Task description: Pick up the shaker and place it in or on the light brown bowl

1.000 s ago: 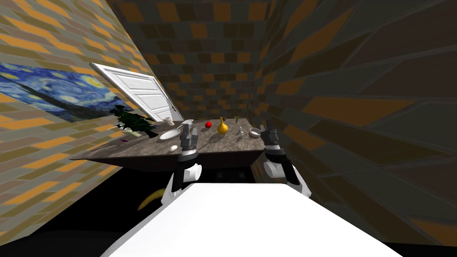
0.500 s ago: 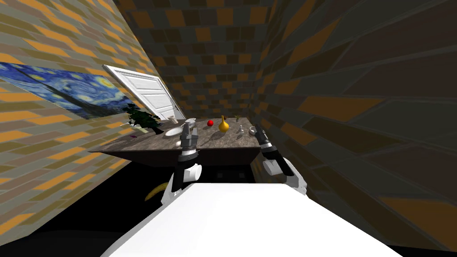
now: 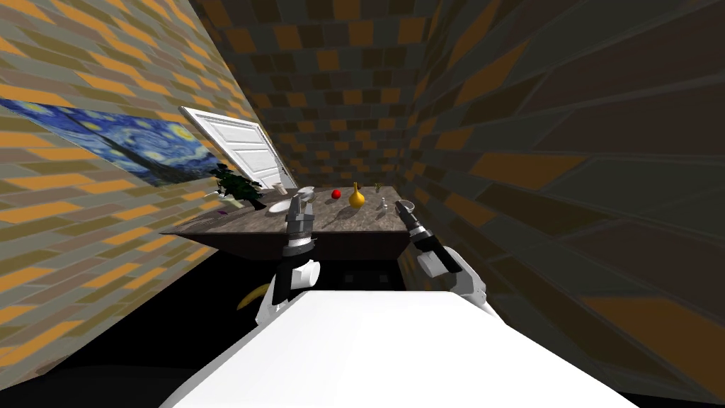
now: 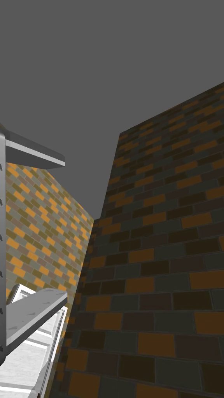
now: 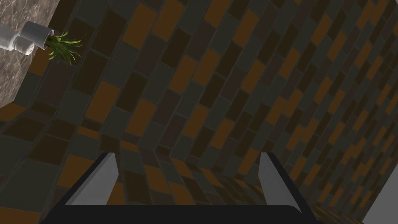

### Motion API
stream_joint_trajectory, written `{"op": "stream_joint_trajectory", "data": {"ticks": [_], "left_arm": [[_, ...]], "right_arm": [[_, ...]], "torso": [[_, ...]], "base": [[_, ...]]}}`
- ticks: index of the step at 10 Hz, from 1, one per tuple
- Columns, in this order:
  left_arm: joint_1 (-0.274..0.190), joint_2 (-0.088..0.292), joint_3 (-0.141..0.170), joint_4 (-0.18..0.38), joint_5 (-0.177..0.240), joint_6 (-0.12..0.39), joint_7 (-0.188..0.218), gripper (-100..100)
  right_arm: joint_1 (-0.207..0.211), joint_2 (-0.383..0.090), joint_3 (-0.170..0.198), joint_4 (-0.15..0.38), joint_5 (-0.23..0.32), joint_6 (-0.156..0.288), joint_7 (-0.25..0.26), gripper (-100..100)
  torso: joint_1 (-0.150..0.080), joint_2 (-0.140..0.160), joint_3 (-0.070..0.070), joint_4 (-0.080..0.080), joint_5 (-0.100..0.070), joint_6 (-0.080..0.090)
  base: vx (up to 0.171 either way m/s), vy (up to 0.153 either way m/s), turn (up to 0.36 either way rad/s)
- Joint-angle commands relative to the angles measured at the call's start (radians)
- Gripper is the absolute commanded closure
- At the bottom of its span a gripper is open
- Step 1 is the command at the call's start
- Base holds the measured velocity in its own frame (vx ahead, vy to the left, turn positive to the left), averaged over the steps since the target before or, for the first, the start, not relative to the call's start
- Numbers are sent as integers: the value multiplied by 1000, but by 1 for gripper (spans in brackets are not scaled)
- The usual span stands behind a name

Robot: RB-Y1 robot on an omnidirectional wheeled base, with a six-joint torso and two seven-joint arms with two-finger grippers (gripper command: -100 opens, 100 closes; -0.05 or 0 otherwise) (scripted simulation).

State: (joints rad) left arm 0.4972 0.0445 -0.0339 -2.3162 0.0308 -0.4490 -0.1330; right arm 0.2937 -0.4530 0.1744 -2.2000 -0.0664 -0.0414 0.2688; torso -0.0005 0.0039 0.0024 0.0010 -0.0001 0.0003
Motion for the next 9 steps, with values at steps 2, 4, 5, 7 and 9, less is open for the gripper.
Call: {"op": "stream_joint_trajectory", "data": {"ticks": [2, 4, 5, 7, 9], "left_arm": [[0, 0, 0, 0, 0, 0, 0, 0], [0, 0, 0, 0, 0, 0, 0, 0], [0, 0, 0, 0, 0, 0, 0, 0], [0, 0, 0, 0, 0, 0, 0, 0], [0, 0, 0, 0, 0, 0, 0, 0]], "right_arm": [[-37, -64, 42, 42, 3, 78, 32, -100], [-53, -96, 57, 62, 3, 132, 44, -100], [-53, -96, 57, 62, 3, 134, 44, -100], [-70, -128, 72, 82, 2, 173, 56, -100], [-104, -189, 99, 125, 0, 241, 80, -100]], "torso": [[0, 0, 0, 0, 0, 0], [0, 0, 0, 0, 0, 0], [1, -1, 0, 0, 0, 0], [1, -2, -1, 0, 0, 0], [0, -3, -2, -1, 0, 0]], "base": [[-68, 0, 76], [-54, 9, 47], [-36, 11, 39], [-30, 8, 63], [-29, 12, 115]]}}
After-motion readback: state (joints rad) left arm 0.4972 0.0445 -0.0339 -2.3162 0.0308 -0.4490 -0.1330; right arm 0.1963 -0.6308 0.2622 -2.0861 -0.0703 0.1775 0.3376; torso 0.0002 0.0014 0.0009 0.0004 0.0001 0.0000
